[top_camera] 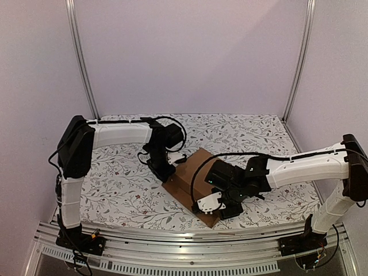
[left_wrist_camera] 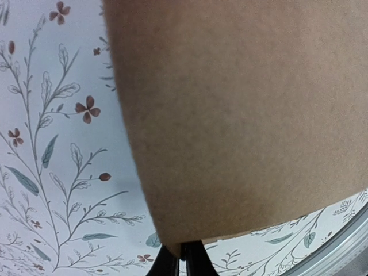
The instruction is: Fold the paper box
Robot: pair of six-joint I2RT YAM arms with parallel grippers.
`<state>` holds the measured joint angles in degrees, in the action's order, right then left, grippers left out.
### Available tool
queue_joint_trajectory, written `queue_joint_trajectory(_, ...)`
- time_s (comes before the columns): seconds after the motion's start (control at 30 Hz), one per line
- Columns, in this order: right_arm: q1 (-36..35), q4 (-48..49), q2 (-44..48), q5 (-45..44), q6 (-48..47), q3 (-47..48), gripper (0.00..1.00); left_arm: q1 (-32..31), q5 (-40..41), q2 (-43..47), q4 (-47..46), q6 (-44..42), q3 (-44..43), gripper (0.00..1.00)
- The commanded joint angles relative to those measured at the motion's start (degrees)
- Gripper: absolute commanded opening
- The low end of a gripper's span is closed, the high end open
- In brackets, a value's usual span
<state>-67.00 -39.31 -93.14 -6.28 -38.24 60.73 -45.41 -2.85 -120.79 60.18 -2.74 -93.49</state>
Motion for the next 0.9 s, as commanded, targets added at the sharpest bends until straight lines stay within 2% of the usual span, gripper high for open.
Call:
queue_joint_trajectory(0.0,3.4,-6.0,2.8,0.8,-1.3,-2.1,0.65,-2.2,-4.6,-0.8,3.3,-0.2,-2.3,0.1)
queue_joint_trajectory(0.2,9.8,-11.1,9.2,5.2,-3.5,-0.5,0.68,-1.9,-2.3,1.3,1.0,0.7,-1.3,0.24)
queue_joint_trajectory(0.4,17.2,-12.5,11.7,10.3,-2.7,1.1,0.69,-1.8,0.9,7.9,-5.4,3.7,6.0,0.3)
queue_joint_trajectory(0.5,20.6,-11.1,12.0,11.9,0.4,2.5,0.7,-2.1,0.6,16.9,-13.8,7.4,14.6,0.31)
queue_joint_trajectory(0.63,26.2,-7.3,11.6,12.9,6.4,3.8,0.71,-2.6,2.6,29.0,-30.3,13.2,29.0,0.36)
queue_joint_trajectory(0.73,31.8,-6.4,10.2,17.8,9.7,5.5,0.72,-2.9,6.6,34.8,-40.8,19.4,37.4,0.4)
queue_joint_trajectory(0.87,36.8,-6.1,4.2,20.4,9.9,8.3,0.74,-4.5,12.2,39.8,-51.6,27.9,46.7,0.4)
